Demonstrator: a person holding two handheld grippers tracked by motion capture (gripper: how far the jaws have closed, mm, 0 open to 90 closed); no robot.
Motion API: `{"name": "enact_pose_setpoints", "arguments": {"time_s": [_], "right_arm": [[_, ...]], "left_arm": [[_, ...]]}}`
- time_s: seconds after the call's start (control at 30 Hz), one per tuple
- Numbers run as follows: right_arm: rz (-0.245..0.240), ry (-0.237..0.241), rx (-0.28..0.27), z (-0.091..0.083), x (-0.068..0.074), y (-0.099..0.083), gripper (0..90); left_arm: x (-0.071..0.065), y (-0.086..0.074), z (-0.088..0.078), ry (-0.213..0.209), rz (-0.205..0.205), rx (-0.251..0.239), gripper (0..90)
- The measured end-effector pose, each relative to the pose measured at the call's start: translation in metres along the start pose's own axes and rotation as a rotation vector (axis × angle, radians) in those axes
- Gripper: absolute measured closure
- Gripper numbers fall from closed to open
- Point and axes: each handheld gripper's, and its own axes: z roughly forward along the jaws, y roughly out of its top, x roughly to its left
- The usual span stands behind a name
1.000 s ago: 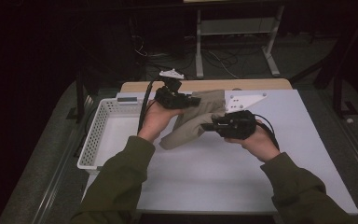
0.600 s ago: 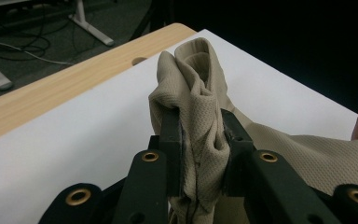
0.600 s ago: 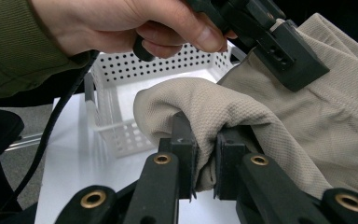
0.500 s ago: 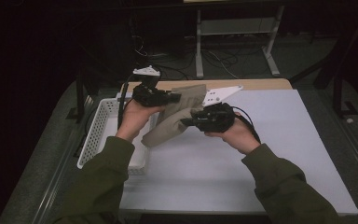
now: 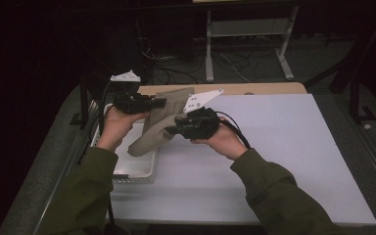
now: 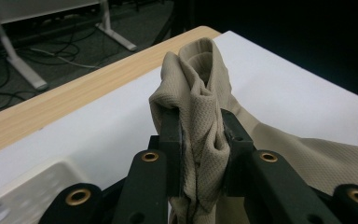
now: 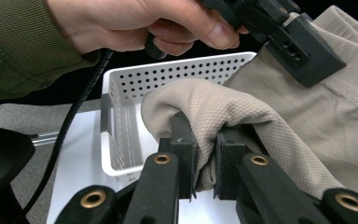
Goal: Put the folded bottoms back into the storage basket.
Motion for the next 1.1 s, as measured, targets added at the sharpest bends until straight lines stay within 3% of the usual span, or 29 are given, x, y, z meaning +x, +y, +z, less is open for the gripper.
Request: {"name": "enact_pose_setpoints", "arguments": {"time_s": [0.2, 0.53, 0.9, 1.1], "right_arm": [[-0.007, 0.025, 0.011, 0.025, 0.007, 0.006, 80.7], [-0.025, 0.073, 0.048, 0.066, 0.019, 0.010, 80.6], [-0.025, 0.110, 0.108, 0.106, 0.032, 0.003, 80.5], [-0.025, 0.126, 0.138, 0.123, 0.038, -0.001, 80.4]], "left_arm": [[0.015, -0.014, -0.017, 0.030, 0.000, -0.006, 74.5], [0.041, -0.041, -0.043, 0.076, -0.042, -0.020, 74.5], [0.061, -0.069, -0.053, 0.095, -0.054, 0.016, 74.4], [0.068, -0.085, -0.057, 0.108, -0.081, 0.026, 74.4]]}}
